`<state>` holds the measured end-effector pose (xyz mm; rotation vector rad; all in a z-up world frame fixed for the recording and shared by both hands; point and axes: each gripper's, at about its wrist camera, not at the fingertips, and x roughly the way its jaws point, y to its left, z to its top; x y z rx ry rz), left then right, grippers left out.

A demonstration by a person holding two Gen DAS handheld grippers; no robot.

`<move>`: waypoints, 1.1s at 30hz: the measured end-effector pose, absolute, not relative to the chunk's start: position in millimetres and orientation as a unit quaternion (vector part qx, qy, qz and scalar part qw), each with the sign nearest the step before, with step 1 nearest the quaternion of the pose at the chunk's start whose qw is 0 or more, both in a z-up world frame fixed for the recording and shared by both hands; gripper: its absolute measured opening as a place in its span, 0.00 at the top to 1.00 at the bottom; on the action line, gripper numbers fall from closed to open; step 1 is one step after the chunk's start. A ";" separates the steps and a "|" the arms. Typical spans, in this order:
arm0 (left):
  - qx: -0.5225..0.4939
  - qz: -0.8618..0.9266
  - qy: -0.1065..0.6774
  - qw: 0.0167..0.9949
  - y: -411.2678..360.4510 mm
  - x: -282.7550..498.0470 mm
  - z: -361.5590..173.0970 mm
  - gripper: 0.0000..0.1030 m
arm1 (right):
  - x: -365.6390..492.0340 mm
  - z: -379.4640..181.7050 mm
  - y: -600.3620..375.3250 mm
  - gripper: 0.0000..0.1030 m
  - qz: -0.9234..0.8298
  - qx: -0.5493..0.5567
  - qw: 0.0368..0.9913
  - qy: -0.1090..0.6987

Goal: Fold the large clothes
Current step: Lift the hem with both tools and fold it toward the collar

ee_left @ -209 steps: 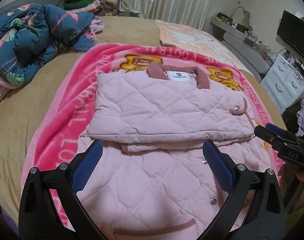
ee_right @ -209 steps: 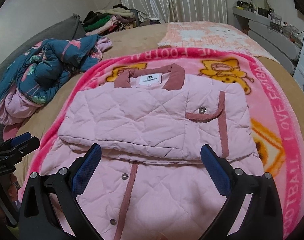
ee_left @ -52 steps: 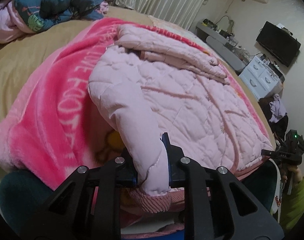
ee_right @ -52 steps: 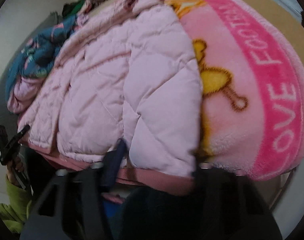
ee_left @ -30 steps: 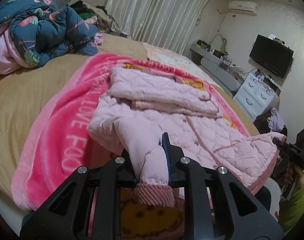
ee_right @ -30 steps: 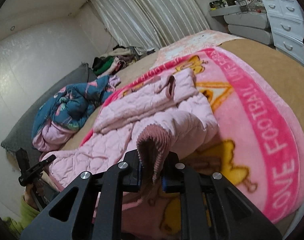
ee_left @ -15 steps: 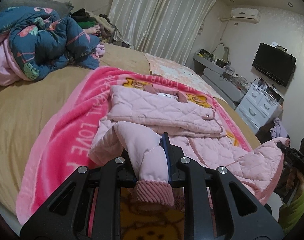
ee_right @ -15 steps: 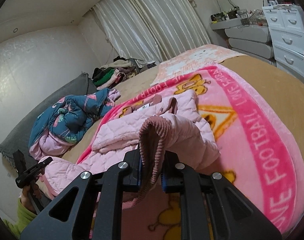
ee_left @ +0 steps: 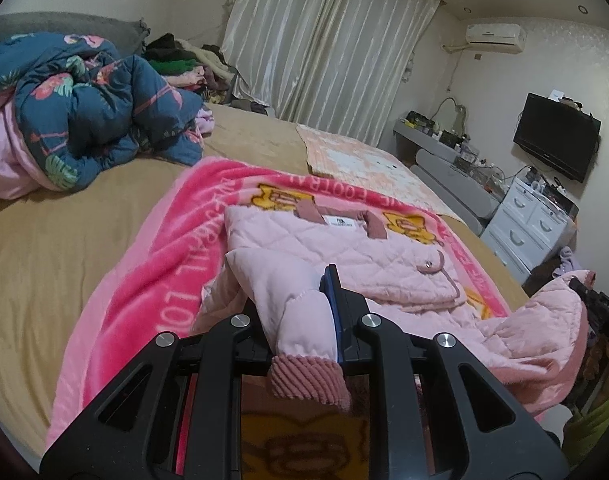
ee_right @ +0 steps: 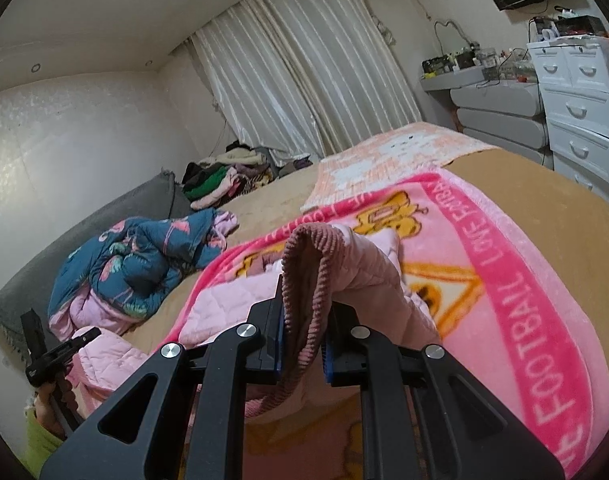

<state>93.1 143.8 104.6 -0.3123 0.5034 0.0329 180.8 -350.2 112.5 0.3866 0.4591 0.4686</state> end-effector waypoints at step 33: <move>-0.093 0.074 0.195 0.974 154.4 189.8 127.9 0.88 | 286.6 140.1 -318.9 0.88 0.183 0.177 0.955 0.154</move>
